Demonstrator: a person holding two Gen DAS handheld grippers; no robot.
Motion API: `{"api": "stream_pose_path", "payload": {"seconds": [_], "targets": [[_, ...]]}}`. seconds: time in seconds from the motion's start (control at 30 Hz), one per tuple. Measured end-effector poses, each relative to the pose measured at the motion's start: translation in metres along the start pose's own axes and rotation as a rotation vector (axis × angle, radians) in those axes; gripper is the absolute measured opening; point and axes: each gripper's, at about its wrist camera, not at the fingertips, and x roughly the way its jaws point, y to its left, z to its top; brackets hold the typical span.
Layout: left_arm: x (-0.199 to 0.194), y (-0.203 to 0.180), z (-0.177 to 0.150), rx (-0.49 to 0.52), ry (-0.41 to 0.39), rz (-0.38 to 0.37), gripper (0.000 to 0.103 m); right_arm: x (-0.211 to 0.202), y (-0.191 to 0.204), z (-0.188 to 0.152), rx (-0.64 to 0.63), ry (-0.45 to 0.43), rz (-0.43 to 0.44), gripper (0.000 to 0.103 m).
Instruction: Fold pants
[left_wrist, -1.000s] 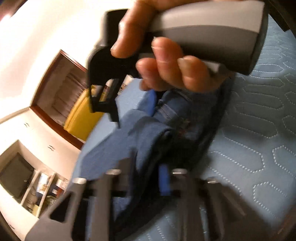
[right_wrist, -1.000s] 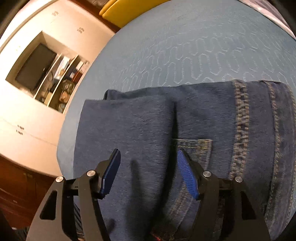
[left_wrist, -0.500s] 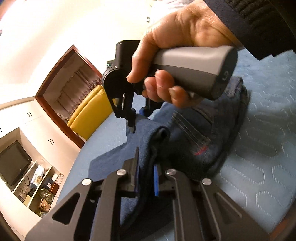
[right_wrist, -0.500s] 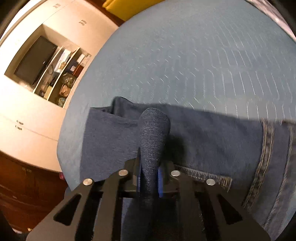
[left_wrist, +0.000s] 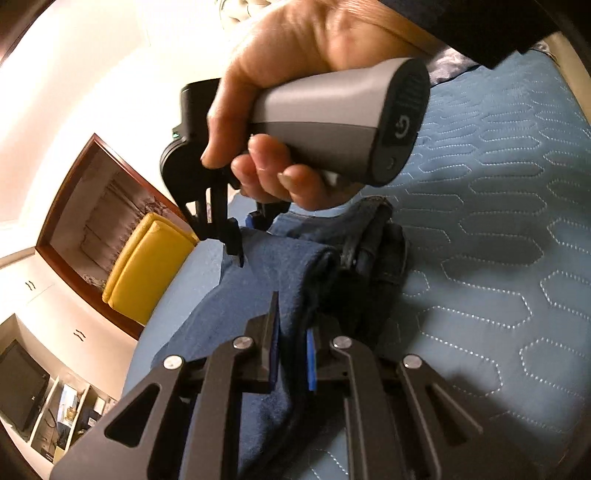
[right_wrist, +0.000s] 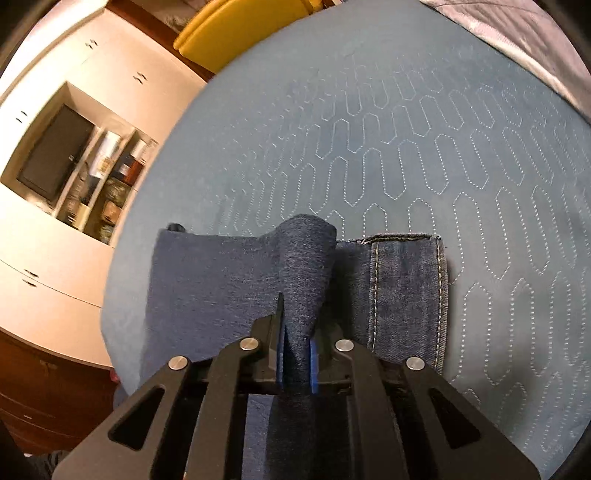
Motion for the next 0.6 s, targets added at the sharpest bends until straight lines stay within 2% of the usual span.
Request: {"api": "stream_pose_path", "payload": {"seconds": [0.07, 0.23, 0.37, 0.43, 0.6], "targets": [[0.001, 0.0, 0.002, 0.003, -0.001, 0.007, 0.011, -0.002, -0.005, 0.002, 0.008, -0.001, 0.002, 0.03], [0.005, -0.003, -0.002, 0.022, 0.009, 0.017, 0.011, -0.009, -0.014, 0.009, 0.004, -0.002, 0.001, 0.032], [0.004, -0.007, -0.001, 0.04, 0.013, 0.023, 0.011, -0.004, -0.006, 0.009, -0.048, 0.004, -0.033, 0.011], [0.002, -0.011, 0.004, 0.041, 0.006, 0.031, 0.011, -0.009, 0.004, 0.008, -0.089, -0.016, -0.048, 0.008], [0.003, -0.018, 0.015, 0.038, -0.016, 0.035, 0.011, -0.027, 0.01, 0.012, -0.123, -0.049, -0.071, 0.007]]}}
